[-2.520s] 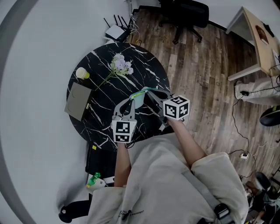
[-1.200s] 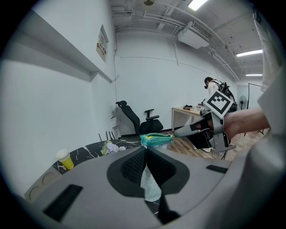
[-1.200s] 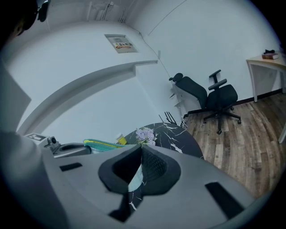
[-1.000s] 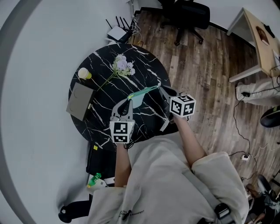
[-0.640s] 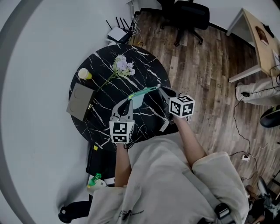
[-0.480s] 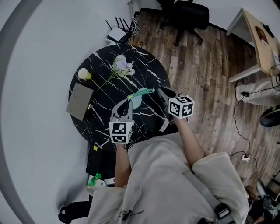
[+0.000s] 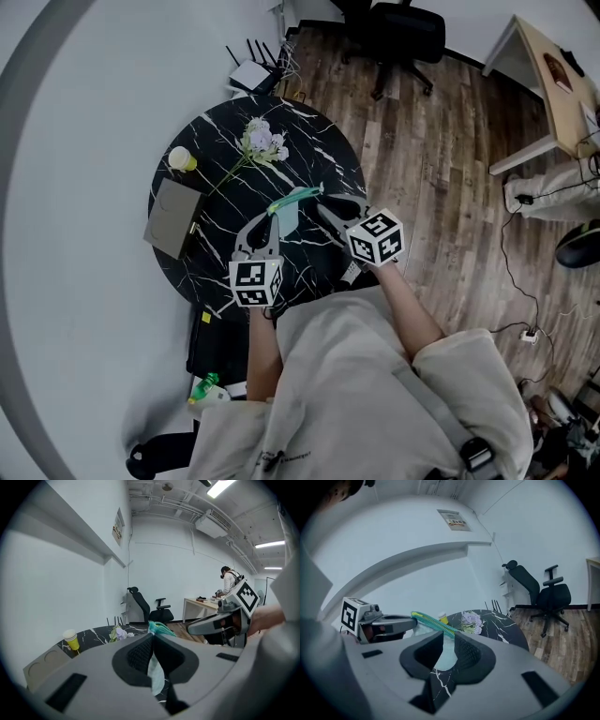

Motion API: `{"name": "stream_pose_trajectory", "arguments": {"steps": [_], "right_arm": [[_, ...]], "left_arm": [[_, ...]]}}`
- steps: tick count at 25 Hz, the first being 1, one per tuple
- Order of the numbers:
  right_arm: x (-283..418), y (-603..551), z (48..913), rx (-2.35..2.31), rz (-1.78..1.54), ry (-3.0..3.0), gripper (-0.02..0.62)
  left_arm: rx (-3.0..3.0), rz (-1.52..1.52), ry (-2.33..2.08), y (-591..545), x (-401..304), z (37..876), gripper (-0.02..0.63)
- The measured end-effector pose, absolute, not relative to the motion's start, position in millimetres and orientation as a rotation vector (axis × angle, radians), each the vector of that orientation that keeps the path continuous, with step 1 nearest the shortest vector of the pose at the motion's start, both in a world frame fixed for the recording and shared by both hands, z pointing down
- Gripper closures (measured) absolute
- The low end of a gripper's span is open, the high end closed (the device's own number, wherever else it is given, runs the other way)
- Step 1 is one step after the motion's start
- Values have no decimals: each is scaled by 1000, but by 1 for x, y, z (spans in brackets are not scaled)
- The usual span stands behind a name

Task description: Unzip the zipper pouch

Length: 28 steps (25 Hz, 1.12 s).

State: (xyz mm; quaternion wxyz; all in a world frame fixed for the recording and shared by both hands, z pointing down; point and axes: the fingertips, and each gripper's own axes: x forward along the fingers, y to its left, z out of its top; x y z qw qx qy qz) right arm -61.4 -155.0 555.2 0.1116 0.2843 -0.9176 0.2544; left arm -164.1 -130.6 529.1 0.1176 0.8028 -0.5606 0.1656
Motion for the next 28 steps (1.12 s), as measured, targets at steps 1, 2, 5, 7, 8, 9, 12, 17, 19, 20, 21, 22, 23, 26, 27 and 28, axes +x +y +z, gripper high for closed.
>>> {"name": "stream_pose_trajectory", "arguments": {"steps": [1, 2, 5, 7, 8, 9, 12, 17, 19, 20, 21, 22, 23, 26, 27, 28], "right_arm": [[-64, -152, 553, 824, 727, -2699, 514], [-66, -149, 551, 819, 711, -2700, 512], [-67, -137, 547, 814, 673, -2695, 512], [-66, -131, 545, 815, 643, -2690, 512], [-66, -129, 544, 817, 632, -2688, 512], [-65, -128, 544, 820, 626, -2688, 512], [-64, -123, 542, 833, 624, -2692, 512], [-61, -111, 540, 863, 628, -2694, 512], [-60, -104, 541, 871, 630, -2692, 512], [-60, -99, 541, 874, 632, -2690, 512], [-60, -95, 542, 875, 634, -2690, 512], [-60, -90, 542, 876, 633, -2689, 512], [-60, -86, 542, 877, 632, -2688, 512], [-61, -74, 540, 880, 623, -2688, 512], [-62, -70, 539, 882, 620, -2691, 512], [-62, -67, 538, 885, 617, -2695, 514]], "left_arm": [[2347, 475, -1641, -130, -164, 529, 580], [2344, 465, -1639, -129, -165, 528, 580], [2338, 447, -1631, -124, -164, 526, 580], [2343, 439, -1628, -122, -163, 524, 580], [2345, 434, -1627, -121, -162, 523, 580], [2346, 430, -1627, -120, -162, 521, 580], [2349, 424, -1625, -115, -161, 518, 580], [2350, 413, -1631, -102, -161, 512, 580], [2343, 407, -1635, -95, -162, 511, 580], [2340, 406, -1637, -91, -163, 511, 580], [2336, 404, -1639, -87, -163, 512, 580], [2332, 403, -1641, -83, -164, 512, 580], [2327, 400, -1643, -78, -164, 513, 580], [2308, 383, -1652, -65, -168, 513, 580], [2303, 376, -1656, -61, -169, 512, 580], [2298, 371, -1659, -57, -170, 512, 580]]}}
